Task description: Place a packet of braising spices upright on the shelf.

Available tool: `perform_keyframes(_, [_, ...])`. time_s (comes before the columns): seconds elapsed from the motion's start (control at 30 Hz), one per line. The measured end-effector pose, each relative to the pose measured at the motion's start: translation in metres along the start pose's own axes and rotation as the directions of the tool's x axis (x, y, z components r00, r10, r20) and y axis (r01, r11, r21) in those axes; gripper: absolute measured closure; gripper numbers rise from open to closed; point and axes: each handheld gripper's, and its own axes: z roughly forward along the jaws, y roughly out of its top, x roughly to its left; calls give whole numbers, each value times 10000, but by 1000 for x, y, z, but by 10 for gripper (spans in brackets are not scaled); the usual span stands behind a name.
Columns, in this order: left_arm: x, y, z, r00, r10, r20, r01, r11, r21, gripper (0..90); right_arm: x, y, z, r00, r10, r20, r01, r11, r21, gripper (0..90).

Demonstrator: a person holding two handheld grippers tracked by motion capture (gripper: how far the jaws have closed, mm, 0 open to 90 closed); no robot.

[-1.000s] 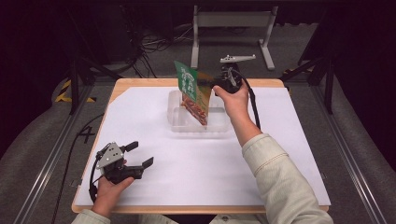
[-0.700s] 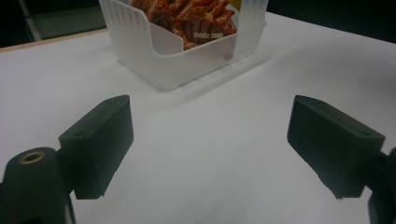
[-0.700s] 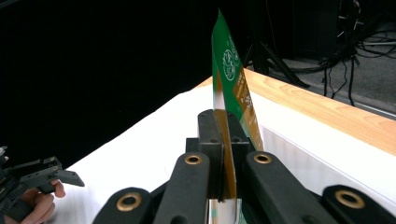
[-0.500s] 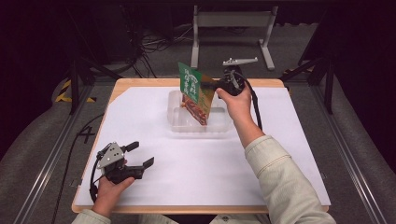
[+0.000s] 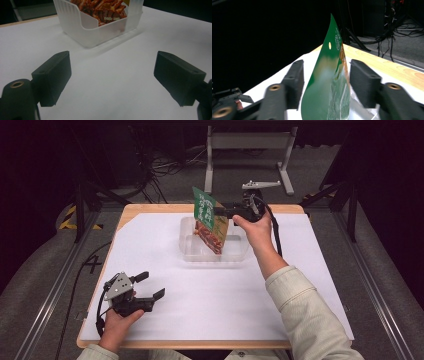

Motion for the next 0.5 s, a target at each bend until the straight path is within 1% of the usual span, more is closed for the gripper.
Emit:
perform_keyframes(0.07, [0, 0, 0, 10000, -59, -8, 59, 10000, -11, 152, 2, 0, -2, 9999, -138, 76, 138, 9999, -15, 372])
perform_keyframes(0.2, [-1, 0, 1, 10000, -92, 14, 92, 10000, 0, 152, 8, 2, -9, 9993, -352, 130, 353, 9993, -85, 330])
perform_keyframes(0.33, [-1, 0, 1, 10000, -89, 21, 89, 10000, -10, 152, 12, 3, -17, 9985, -540, 104, 543, 9982, -249, 310])
perform_keyframes(0.4, [0, 0, 1, 10000, -7, 5, 7, 10000, -7, 152, 14, 3, -24, 9982, -600, 9, 600, 9976, -340, 303])
perform_keyframes(0.5, [0, 0, 1, 10000, -68, 7, 68, 10000, -38, 152, 16, 0, -33, 9969, -787, 34, 788, 9963, -341, 300])
